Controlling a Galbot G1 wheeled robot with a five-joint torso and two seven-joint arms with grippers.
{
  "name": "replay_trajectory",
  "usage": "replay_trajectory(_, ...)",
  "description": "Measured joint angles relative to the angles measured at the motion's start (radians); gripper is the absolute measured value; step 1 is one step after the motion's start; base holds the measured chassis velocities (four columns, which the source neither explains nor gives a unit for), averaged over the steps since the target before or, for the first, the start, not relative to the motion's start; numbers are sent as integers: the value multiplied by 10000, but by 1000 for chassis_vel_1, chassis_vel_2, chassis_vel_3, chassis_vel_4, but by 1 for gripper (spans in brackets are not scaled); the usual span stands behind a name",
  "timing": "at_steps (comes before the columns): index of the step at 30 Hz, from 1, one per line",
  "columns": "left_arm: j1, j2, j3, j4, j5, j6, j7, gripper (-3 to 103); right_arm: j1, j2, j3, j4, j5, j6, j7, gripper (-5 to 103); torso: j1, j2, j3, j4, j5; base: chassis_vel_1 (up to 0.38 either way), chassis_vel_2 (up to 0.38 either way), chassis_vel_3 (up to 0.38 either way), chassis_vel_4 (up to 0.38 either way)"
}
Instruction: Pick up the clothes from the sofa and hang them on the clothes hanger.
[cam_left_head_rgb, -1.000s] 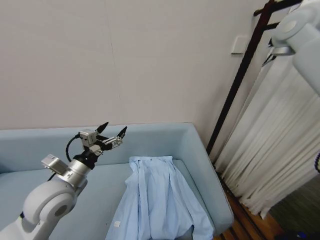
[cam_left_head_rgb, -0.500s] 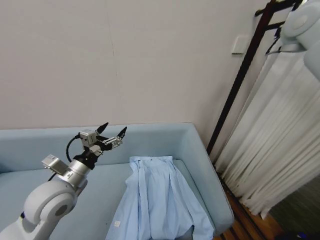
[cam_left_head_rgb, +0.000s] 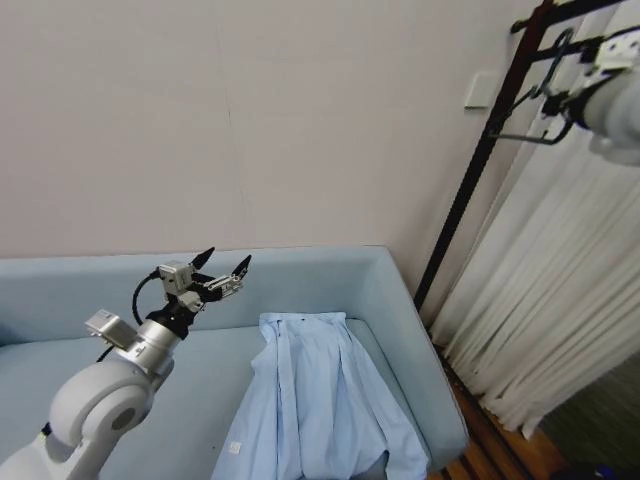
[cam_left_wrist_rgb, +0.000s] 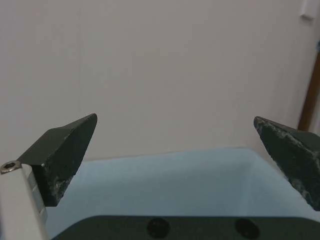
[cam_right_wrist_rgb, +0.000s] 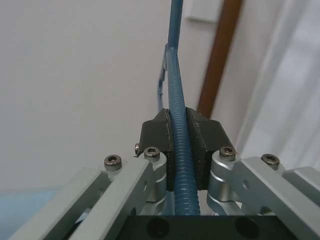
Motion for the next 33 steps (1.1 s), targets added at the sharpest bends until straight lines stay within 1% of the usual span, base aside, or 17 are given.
replay_trajectory(3,-82,-146,169,1046,158,-63,0,100,-543,-1223,-47,1207,687,174,-1394,8,0,0,0,11,-1,0,0,0,0)
replay_trajectory(4,-82,-146,169,1046,158,-63,0,100,-543,-1223,-47,1207,687,174,-1394,8,0,0,0,11,-1,0,0,0,0)
replay_trajectory(6,-236,-270,346,1772,175,-72,155,100,-994,-1987,-330,1794,1092,535,-2676,8,0,0,1,9,-4,0,0,0,0)
replay_trajectory(7,-269,-311,387,1966,185,-77,213,100,-1039,-2110,-493,1907,1095,653,-2960,8,0,0,1,4,-4,0,0,0,0)
replay_trajectory(8,-295,-428,451,2378,192,-78,341,100,-1087,-2375,-1206,2211,807,1129,-3970,8,0,0,0,-3,-2,0,0,0,0)
replay_trajectory(9,-295,-428,451,2378,192,-78,341,100,-1087,-2375,-1206,2211,807,1129,-3970,8,0,0,0,-3,-2,0,0,0,0)
replay_trajectory(12,-405,-648,757,3168,70,30,439,100,-1036,-2511,-3096,2277,-1066,2404,-6633,8,0,0,3,13,-1,0,0,0,0)
replay_trajectory(13,-405,-648,757,3168,70,30,439,100,-1036,-2511,-3096,2277,-1066,2404,-6633,8,0,0,3,13,-1,0,0,0,0)
replay_trajectory(14,-545,-721,950,3418,50,58,445,100,-1034,-2436,-3510,2167,-1431,2634,-7122,8,1,0,3,14,-2,0,0,0,0)
replay_trajectory(16,-848,-882,1319,3895,41,95,441,100,-1125,-2043,-4111,1850,-2085,3152,-7762,8,1,-1,3,6,-1,0,0,0,0)
replay_trajectory(19,-1089,-1039,1586,4227,108,105,421,100,-1628,-1430,-3822,1456,-2609,3367,-7851,8,2,-2,4,-3,0,0,0,0,0)
replay_trajectory(20,-1103,-1078,1629,4247,151,109,423,100,-2181,-766,-3239,1133,-2858,3466,-7596,8,3,-3,4,-2,-4,0,0,0,0)
replay_trajectory(24,-952,-911,1487,3912,190,125,372,100,-2595,1313,-2545,-15,-2982,3740,-6948,8,5,-3,6,16,-1,0,0,0,0)
replay_trajectory(25,-952,-911,1487,3912,190,125,372,100,-2595,1313,-2545,-15,-2982,3740,-6948,8,5,-3,6,16,-1,0,0,0,0)
replay_trajectory(28,-974,-646,1399,3788,193,125,367,100,-2800,2457,-2532,-734,-3005,4012,-7295,8,5,-3,6,22,-9,0,0,0,0)
replay_trajectory(30,-989,-592,1393,3786,192,125,369,100,-3051,2619,-2530,-816,-3080,4140,-7580,8,5,-3,5,19,-7,0,0,0,0)
replay_trajectory(33,-988,-470,1392,3859,193,125,377,100,-4559,2761,-2022,-978,-3483,4733,-8633,8,4,-3,3,1,-6,0,0,0,0)
